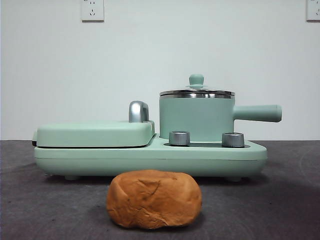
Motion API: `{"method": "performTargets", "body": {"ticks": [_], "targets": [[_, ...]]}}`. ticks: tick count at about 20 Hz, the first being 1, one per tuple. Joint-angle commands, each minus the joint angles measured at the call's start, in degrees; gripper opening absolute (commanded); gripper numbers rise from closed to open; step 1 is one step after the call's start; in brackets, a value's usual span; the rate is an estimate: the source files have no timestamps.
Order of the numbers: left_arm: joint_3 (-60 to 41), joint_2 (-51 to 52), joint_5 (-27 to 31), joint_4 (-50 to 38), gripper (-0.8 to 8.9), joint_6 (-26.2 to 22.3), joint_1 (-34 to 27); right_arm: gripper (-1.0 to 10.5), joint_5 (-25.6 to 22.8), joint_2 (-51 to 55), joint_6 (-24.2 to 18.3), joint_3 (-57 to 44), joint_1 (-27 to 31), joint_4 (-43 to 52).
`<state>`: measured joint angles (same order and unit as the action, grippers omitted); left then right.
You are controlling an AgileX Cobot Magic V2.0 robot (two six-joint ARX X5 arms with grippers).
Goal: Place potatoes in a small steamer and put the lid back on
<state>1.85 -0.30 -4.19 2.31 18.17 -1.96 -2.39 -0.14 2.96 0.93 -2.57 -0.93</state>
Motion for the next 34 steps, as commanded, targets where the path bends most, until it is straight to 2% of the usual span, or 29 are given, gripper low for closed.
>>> {"method": "performTargets", "body": {"ticks": [1, 6, 11, 17, 19, 22, 25, 29, 34], "targets": [[-1.05, 0.11, 0.11, -3.19, 0.06, 12.41, 0.11, 0.2, 1.16, -0.07, 8.94, -0.09, -0.04, 3.23], [-1.05, 0.11, 0.07, -9.90, 0.06, 22.82, 0.11, 0.2, 1.16, -0.07, 20.24, -0.07, -0.04, 10.25], [-1.01, 0.11, -3.37, -19.04, 0.06, 31.04, 0.11, 0.2, 3.58, -0.07, 34.56, -0.07, -0.04, 16.06], [0.68, 0.11, -3.82, -29.07, 0.07, 32.72, 0.11, 0.1, 8.79, -0.07, 49.00, 0.07, -0.04, 22.93], [2.67, 0.11, -3.85, -29.00, 0.07, 32.72, 0.11, 0.1, 12.07, -0.07, 50.84, 1.09, -0.04, 23.43], [7.15, -0.11, -4.02, -25.00, 0.09, 32.70, 0.11, 0.1, 16.83, -0.13, 50.77, 4.42, -0.09, 22.18], [13.64, -1.42, -4.33, -15.30, 0.09, 31.67, 0.11, 0.1, 20.02, -1.16, 49.29, 9.75, -0.09, 16.96], [23.67, -6.03, -7.26, -1.55, 0.09, 24.15, 0.11, 0.1, 25.29, -4.94, 39.34, 19.15, -0.09, 6.40], [33.68, -13.51, -13.31, 8.15, 0.09, 13.84, 0.11, 0.1, 30.69, -11.74, 26.64, 29.18, -0.09, -5.20]]}}
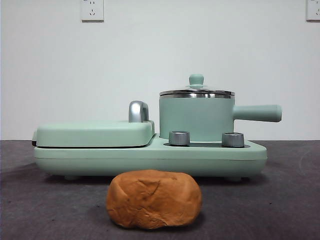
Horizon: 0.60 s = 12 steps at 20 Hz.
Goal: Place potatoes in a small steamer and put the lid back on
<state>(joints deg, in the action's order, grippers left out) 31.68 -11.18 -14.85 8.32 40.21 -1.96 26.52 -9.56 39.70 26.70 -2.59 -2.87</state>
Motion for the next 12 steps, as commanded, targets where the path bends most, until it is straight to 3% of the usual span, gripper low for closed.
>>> {"method": "performTargets", "body": {"ticks": [1, 6, 10, 12], "targets": [[5.57, -4.28, -4.04, 3.98, 0.09, -9.77, 0.11, 0.1, 3.19, -3.93, -12.94, 5.25, -0.07, -5.49], [11.50, -11.17, -9.90, 12.04, 0.10, -17.84, 0.24, 0.1, 8.11, -11.52, -26.32, 12.68, -0.11, -17.46], [14.47, -15.43, -12.81, 17.75, 0.10, -26.05, 1.51, 0.1, 7.61, -16.46, -37.73, 17.29, -1.90, -27.45], [15.67, -17.22, -13.16, 20.83, 0.10, -30.25, 2.62, 0.1, 5.38, -18.01, -41.33, 18.49, -4.07, -30.14]]}}
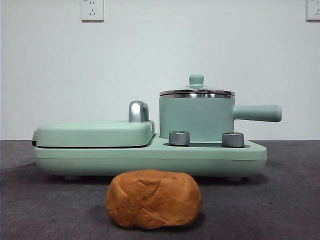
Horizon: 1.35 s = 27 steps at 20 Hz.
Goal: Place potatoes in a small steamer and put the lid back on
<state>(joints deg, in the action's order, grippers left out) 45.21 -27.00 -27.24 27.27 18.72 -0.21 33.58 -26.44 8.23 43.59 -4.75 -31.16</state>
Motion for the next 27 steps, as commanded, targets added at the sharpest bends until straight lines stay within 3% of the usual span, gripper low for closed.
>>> {"method": "performTargets", "body": {"ticks": [1, 5, 10, 16, 18, 21, 23, 27], "targets": [[2.75, -2.27, -0.96, 3.61, 0.10, -11.19, 1.66, 0.1, -3.37, -1.70, -11.85, 2.03, -3.19, -3.08], [5.01, -5.11, -0.90, 10.71, 0.10, -20.98, 5.49, 0.1, -11.21, -3.72, -19.26, 3.13, -8.90, -8.07], [5.77, -6.64, 0.85, 15.58, 0.10, -30.42, 10.19, 0.1, -19.43, -5.75, -25.40, 3.13, -13.94, -13.94], [5.77, -7.56, 7.54, 21.62, 0.09, -41.44, 13.75, 0.2, -22.32, -6.47, -28.65, 3.13, -16.92, -17.68], [5.77, -7.82, 7.76, 22.88, 0.53, -42.34, 14.56, 1.3, -22.29, -6.45, -28.63, 3.13, -17.20, -18.36], [5.77, -7.80, 7.74, 22.49, 2.03, -41.79, 15.52, 2.8, -22.34, -6.45, -28.59, 3.13, -17.20, -19.43], [5.77, -7.80, 7.72, 22.36, 2.60, -41.59, 15.96, 3.0, -22.29, -6.45, -28.41, 3.13, -17.20, -19.80], [5.77, -7.82, 7.72, 21.81, 2.77, -40.35, 16.55, 3.0, -22.34, -6.43, -26.84, 3.13, -17.20, -19.89]]}}
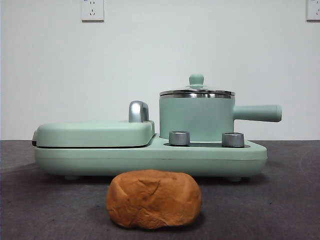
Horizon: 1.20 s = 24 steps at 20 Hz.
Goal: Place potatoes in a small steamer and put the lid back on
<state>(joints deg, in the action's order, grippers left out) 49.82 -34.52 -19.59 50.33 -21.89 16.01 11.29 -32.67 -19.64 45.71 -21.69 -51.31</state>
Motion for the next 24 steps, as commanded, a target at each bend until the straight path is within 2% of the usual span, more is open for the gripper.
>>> {"method": "performTargets", "body": {"ticks": [1, 4, 7, 13, 16, 24], "targets": [[1.16, -0.33, 0.07, -1.92, 2.77, 1.81, 0.39, 3.0, -0.02, -0.20, 1.64, 1.01, -0.26, 0.26], [1.16, -0.94, 0.07, -5.22, 2.77, 8.55, 0.81, 3.0, -0.35, -0.20, 3.63, 1.01, -0.26, 0.28], [1.16, -2.93, 0.07, -8.74, 2.77, 12.20, 1.53, 3.0, -0.90, -0.20, 6.03, 1.01, -0.24, 0.76], [1.16, -10.88, 0.07, -16.22, 2.77, 13.90, 4.52, 3.0, -0.90, -0.20, 11.45, 1.01, -0.24, 4.13], [1.16, -15.69, 0.09, -22.84, 2.76, 14.84, 6.88, 2.9, -0.92, -0.20, 13.57, 1.01, -0.24, 6.16], [1.18, -31.21, 0.59, -47.30, 2.76, 18.62, 13.49, 2.9, -1.40, -0.20, 16.26, 1.01, -0.24, 8.90]]}}
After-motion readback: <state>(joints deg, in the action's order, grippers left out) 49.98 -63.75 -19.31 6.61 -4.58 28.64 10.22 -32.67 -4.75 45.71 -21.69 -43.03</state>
